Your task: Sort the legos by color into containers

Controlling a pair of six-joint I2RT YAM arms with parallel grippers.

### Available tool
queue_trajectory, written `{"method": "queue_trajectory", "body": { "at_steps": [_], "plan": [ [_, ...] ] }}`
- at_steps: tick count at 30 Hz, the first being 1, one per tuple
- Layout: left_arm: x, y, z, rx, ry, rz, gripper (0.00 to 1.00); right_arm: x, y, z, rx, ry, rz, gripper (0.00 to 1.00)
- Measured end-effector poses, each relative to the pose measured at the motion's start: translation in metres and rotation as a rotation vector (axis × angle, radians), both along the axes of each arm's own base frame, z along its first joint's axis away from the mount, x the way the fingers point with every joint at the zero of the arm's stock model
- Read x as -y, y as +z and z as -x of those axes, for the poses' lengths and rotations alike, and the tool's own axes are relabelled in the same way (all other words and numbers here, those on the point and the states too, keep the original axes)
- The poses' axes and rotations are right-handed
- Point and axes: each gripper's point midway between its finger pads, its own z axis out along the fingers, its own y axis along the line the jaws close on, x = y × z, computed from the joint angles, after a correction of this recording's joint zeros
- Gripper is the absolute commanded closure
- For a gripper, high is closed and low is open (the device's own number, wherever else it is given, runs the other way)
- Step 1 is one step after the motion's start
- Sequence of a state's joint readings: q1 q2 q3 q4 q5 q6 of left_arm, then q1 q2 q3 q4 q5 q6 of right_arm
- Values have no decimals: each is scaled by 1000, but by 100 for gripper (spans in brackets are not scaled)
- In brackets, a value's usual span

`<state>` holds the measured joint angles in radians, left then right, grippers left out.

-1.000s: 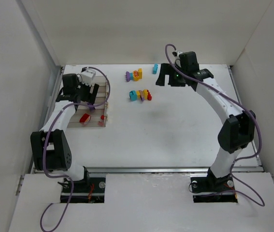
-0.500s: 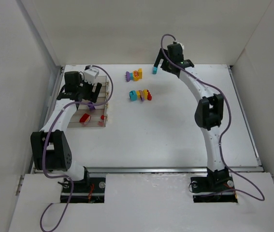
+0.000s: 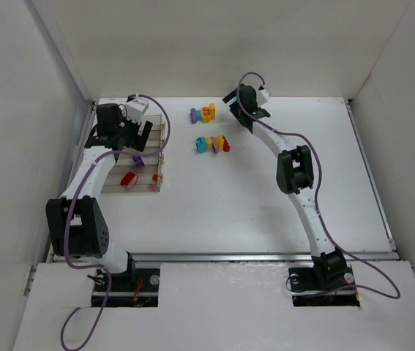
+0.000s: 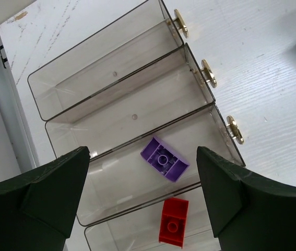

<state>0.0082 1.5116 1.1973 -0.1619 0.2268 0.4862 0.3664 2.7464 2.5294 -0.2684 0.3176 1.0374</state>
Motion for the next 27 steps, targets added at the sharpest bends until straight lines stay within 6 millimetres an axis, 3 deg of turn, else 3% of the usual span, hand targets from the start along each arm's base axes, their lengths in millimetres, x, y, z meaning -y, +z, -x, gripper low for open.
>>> {"method": "queue_trajectory", "body": {
  "at_steps": [5,12,18,24,27],
  "plan": [
    [-1,2,-5,4,4,-4,19,-5,4,-5,22,-70,-97,0],
    [-2,-4,-10,-10,10,-6,19,2,9,-10,40,-175,-210,11],
    [-9,0,-12,-1,25,-7,19,0,-11,-16,25,-236,-346,13],
    [-16,1,-13,2,44,-10,19,1,-11,-22,38,-275,-450,18],
    [-16,1,-13,2,43,-10,19,0,-12,-23,34,-289,-501,28]
  ]
}}
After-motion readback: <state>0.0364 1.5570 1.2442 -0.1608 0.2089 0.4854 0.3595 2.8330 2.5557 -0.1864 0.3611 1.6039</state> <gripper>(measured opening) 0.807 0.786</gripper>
